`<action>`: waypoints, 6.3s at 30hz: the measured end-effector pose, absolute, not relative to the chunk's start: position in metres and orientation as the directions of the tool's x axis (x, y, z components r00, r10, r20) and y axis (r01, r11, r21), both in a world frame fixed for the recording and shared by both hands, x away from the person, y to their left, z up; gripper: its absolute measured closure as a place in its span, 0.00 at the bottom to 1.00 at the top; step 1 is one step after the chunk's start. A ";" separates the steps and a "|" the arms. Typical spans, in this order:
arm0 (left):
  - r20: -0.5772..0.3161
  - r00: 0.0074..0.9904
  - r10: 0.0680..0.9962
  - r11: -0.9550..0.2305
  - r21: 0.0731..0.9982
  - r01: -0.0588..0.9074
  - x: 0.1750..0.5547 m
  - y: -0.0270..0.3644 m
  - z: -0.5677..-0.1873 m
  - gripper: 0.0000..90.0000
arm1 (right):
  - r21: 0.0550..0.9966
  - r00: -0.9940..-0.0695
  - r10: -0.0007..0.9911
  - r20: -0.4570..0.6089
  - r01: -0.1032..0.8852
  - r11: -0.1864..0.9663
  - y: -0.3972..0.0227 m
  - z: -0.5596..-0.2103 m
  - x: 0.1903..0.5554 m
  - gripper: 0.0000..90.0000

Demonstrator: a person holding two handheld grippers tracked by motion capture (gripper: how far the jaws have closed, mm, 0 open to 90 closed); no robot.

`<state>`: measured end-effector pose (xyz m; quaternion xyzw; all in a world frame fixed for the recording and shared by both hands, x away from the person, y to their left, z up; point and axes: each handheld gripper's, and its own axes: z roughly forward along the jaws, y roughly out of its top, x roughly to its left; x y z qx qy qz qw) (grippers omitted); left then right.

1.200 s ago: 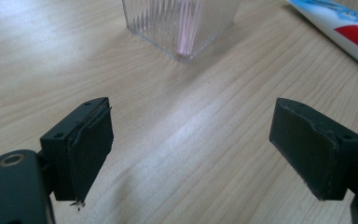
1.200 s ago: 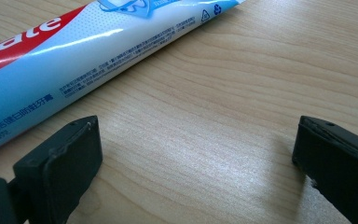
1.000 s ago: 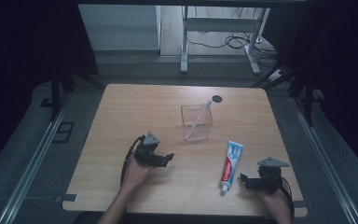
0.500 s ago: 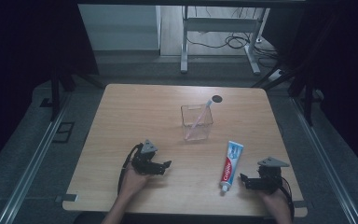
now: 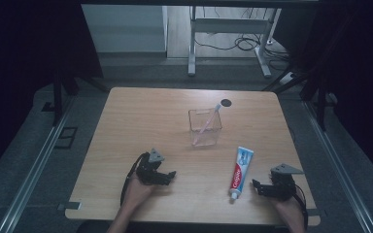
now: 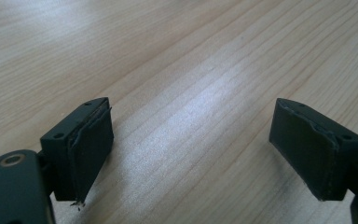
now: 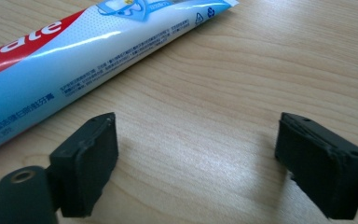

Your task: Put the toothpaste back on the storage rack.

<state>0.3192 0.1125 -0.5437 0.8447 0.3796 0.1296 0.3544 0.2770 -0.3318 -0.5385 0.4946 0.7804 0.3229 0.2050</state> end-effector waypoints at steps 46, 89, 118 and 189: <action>-0.025 0.667 0.745 -0.470 0.690 0.550 0.318 0.110 -0.544 0.16 | 0.697 -0.684 0.707 0.182 0.596 0.398 -0.269 -0.499 0.288 0.91; -0.026 0.658 0.752 -0.462 0.692 0.555 0.317 0.109 -0.544 0.16 | 0.639 -0.655 0.739 0.155 0.637 0.431 -0.286 -0.512 0.281 0.86; -0.027 0.658 0.753 -0.461 0.692 0.556 0.317 0.109 -0.544 0.16 | 0.634 -0.619 0.774 0.133 0.653 0.413 -0.314 -0.485 0.278 0.72; -0.027 0.658 0.752 -0.463 0.690 0.557 0.317 0.110 -0.544 0.16 | 0.296 -0.633 0.772 0.058 0.749 0.592 -0.286 -0.493 0.334 0.78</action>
